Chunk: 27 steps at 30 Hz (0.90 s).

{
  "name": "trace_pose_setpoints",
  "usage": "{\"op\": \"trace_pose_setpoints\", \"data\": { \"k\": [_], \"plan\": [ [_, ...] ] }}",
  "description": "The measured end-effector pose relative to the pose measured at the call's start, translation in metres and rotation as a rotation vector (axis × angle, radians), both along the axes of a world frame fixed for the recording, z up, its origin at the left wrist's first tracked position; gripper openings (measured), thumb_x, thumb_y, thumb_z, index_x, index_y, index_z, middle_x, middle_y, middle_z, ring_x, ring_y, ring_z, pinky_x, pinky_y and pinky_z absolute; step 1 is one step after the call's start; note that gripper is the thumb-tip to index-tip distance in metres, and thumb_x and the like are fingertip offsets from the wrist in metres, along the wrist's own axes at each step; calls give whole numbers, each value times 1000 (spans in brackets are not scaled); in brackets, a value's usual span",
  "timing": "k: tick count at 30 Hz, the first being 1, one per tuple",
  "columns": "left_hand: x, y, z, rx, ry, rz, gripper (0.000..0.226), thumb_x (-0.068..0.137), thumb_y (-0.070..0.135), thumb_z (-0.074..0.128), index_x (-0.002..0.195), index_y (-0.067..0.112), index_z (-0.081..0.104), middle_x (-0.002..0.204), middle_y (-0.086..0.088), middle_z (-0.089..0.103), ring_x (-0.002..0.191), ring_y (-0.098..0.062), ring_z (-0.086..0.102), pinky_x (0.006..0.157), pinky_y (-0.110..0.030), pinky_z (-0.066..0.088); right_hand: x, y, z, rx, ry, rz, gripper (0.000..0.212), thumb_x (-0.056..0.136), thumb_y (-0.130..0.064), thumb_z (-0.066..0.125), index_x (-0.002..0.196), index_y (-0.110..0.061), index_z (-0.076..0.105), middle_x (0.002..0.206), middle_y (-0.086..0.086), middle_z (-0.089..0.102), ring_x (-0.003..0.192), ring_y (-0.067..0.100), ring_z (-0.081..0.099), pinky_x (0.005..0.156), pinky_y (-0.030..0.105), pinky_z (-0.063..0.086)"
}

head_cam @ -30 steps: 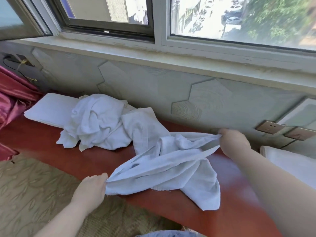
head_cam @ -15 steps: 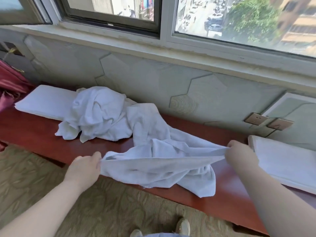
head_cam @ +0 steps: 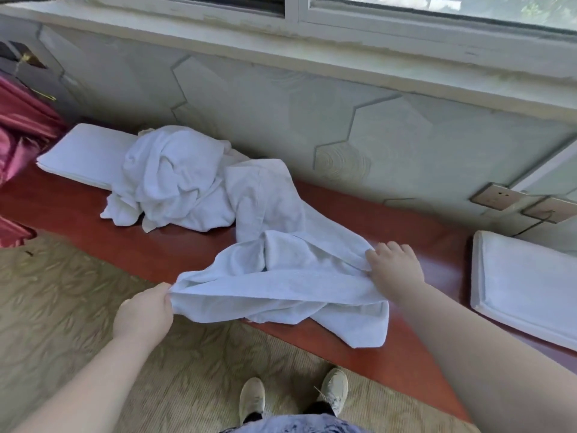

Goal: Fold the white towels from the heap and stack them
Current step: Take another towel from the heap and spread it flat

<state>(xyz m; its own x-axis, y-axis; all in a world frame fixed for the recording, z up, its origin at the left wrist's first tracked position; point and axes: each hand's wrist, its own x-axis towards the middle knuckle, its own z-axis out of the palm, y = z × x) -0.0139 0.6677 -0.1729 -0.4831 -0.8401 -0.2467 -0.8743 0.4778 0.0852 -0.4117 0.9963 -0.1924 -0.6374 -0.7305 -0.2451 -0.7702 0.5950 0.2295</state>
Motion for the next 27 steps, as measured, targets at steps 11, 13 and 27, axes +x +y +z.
{"op": "trace_pose_setpoints", "data": {
  "k": [11, 13, 27],
  "plan": [
    [-22, -7, 35, 26, -78, 96, 11, 91, 18, 47, 88, 27, 51, 82, 4, 59, 74, -19, 59, 65, -34, 48, -34, 6, 63, -1, -15, -165, 27, 87, -6, 52, 107, -19, 38, 83, -2, 45, 76, 31, 57, 59, 34, 34],
    [-29, -20, 51, 11, -147, 123, 12, 83, 16, 51, 88, 26, 54, 83, 3, 60, 74, -18, 60, 62, -32, 47, -43, 5, 83, -53, -31, -196, 28, 87, -3, 51, 104, -18, 35, 86, 2, 51, 77, 32, 58, 57, 35, 37],
    [-83, -143, 206, -254, 227, -200, 10, 98, 27, 40, 96, 28, 49, 99, -8, 68, 86, -32, 62, 73, -38, 48, 5, -12, 281, -434, 192, -608, 22, 91, -5, 45, 102, -17, 59, 101, 12, 66, 90, 34, 65, 71, 34, 53]
  ]
}}
